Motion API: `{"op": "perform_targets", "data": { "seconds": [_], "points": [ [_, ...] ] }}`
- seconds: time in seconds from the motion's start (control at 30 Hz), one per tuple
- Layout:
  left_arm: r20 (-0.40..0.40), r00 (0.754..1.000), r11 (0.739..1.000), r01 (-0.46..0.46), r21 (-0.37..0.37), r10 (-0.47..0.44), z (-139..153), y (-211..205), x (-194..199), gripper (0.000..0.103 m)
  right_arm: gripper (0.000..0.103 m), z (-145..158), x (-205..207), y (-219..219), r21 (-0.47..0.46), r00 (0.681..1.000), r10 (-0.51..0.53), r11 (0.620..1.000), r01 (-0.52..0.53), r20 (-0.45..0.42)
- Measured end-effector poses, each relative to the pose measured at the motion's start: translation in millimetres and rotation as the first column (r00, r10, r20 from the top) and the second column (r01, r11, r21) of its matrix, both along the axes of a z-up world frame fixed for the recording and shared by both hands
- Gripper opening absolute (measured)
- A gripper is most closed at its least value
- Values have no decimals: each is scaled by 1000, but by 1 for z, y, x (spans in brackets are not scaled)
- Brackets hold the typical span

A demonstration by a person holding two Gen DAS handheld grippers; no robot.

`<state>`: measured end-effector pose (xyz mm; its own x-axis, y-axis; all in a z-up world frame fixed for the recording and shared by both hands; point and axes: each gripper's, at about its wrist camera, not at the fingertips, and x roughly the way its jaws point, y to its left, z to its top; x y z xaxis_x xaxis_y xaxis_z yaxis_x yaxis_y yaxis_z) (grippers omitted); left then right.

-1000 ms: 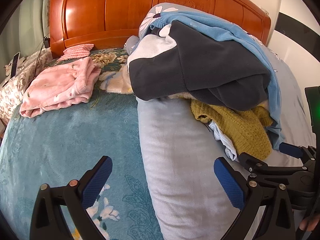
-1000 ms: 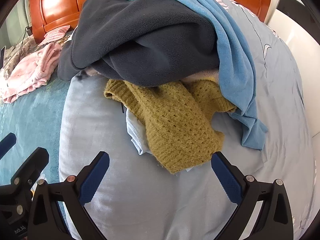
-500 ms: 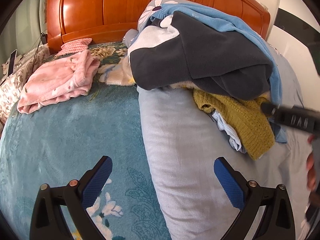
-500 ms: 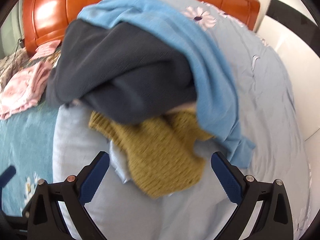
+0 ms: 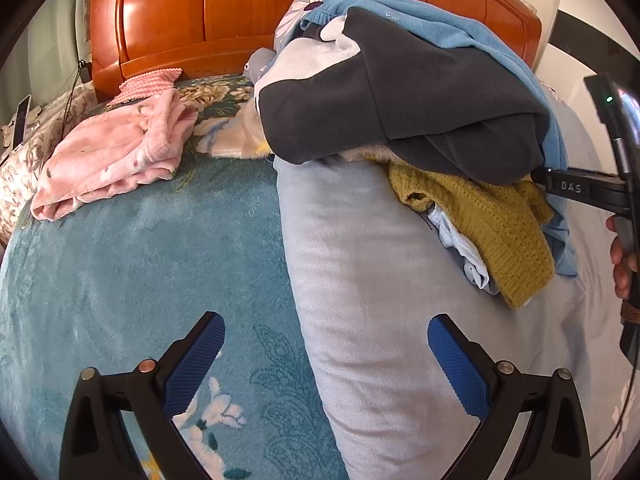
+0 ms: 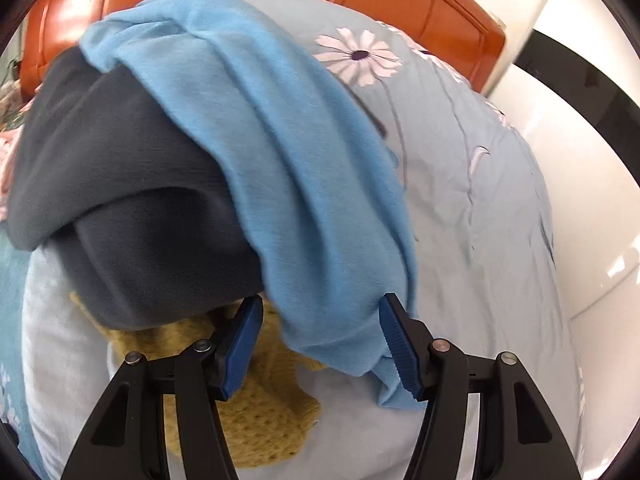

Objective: Fold clothes
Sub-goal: 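Grasp the light blue garment with the right gripper and lift it, then carry the light blue garment onto the teal blanket with the right gripper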

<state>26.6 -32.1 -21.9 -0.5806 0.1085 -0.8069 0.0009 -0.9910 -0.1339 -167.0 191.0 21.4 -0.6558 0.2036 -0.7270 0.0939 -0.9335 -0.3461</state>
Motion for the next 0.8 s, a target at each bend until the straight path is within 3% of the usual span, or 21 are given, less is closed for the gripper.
{"op": "perform_targets", "data": {
  "seconds": [0.13,0.17,0.23,0.27,0.3,0.47,0.57,0.7,0.8],
  "points": [
    [18,1000,1000,-22,18,21,-4,-6,-2,103,62,1,18,-17,115,996,38,993,-29,-77],
    [24,999,999,-23,26,22,-5,-7,-2,103,57,-2,19,-20,124,997,23,992,-13,-76],
    [18,1000,1000,-17,11,17,-5,-7,1,103,38,2,-3,6,85,998,-27,996,32,-59],
    [17,1000,1000,-21,-2,21,-5,-7,1,103,17,4,-3,13,68,996,-62,996,66,-60],
    [17,1000,1000,-25,-15,25,-4,-7,2,103,7,7,-1,17,58,994,-85,994,89,-66],
    [13,998,998,-57,-1,57,-3,-21,5,103,6,45,58,12,-31,976,-121,993,117,-183],
    [9,996,996,-85,0,85,-1,-34,8,103,6,80,91,2,-129,975,-17,992,-12,-223],
    [-30,982,983,-186,3,186,14,-69,14,103,6,80,161,-67,-157,938,280,936,-314,-205],
    [-59,953,955,-298,16,298,29,-110,26,103,6,69,141,-106,-206,905,397,883,-422,-154]
  ]
}}
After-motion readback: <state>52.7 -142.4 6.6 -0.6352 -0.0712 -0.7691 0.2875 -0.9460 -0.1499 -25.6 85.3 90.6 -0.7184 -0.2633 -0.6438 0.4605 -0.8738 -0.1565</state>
